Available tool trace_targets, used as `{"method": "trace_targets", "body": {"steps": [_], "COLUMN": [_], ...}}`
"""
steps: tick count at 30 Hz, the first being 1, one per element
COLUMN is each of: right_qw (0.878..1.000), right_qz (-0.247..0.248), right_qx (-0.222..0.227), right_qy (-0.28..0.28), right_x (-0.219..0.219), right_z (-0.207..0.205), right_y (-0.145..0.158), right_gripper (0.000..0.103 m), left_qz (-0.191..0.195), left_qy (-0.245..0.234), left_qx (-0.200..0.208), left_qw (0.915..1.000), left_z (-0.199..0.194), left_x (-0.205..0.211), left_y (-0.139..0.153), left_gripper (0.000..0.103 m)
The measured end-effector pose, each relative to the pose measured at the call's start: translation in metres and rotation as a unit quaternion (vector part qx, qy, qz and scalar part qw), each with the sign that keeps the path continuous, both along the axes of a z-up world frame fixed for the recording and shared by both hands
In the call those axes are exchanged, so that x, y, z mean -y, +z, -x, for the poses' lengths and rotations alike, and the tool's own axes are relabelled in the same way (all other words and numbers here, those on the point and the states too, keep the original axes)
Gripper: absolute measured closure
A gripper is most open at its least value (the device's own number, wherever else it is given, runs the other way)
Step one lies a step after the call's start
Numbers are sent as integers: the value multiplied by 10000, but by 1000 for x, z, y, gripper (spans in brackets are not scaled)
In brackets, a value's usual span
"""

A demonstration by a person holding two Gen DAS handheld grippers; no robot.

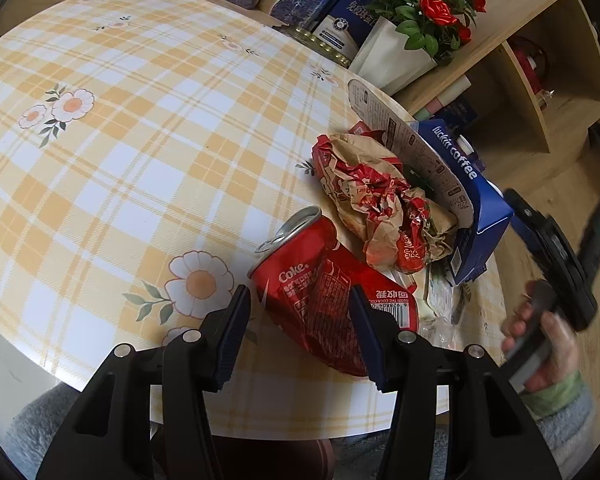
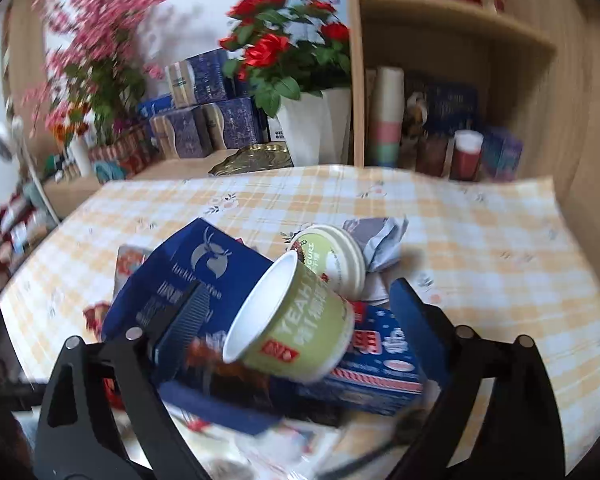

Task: Collect trash
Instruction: 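Grasp the red Coke can with the left gripper while the right gripper grasps the green paper cup, then lift the Coke can and paper cup and carry both down over the brown bin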

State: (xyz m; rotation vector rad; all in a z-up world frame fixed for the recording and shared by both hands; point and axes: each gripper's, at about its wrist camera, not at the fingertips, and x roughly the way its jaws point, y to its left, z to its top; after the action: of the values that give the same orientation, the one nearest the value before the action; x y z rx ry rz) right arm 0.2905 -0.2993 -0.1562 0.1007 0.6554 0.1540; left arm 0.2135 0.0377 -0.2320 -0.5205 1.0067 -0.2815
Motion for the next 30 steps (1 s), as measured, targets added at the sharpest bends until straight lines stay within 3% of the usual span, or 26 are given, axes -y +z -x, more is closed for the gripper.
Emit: {"method": "trace_targets", "body": {"steps": [6,8,10,12,15,22,30], "right_qw": [9936,9899,9875,9873,9866,9907,9909], "right_qz": [-981,-1256,-1405,-1408,-1549,-1259,-1192], "right_qx": [-429,-543,-630,-638,-341,171,272], "right_qy": [-351,-384,-335,-359,-390,-482,-558], "right_x": [11,13,13,13,15,17,22], "right_z": [-21,-24,-24,-22,-11,10,23], "right_y": [-25,-31,-33,-31,-19,3,7], "right_gripper": [20,26,44,51,52,52,52], "left_qz": [16,52,98,215,400,926,940], "left_qy": [-68,-63,-46,-27,36,184,254], "left_qx": [31,15,-10,-60,-127,-306,-85], "left_qw": [10000,10000,9999,9997,9991,9951,9952], "left_z": [-3,-4,-5,-6,-8,-12,-9], "left_x": [2,1,1,1,-1,-3,2], "left_y": [-1,-3,-5,-7,-10,-19,-11], "left_gripper": [53,53,54,58,61,64,70]}}
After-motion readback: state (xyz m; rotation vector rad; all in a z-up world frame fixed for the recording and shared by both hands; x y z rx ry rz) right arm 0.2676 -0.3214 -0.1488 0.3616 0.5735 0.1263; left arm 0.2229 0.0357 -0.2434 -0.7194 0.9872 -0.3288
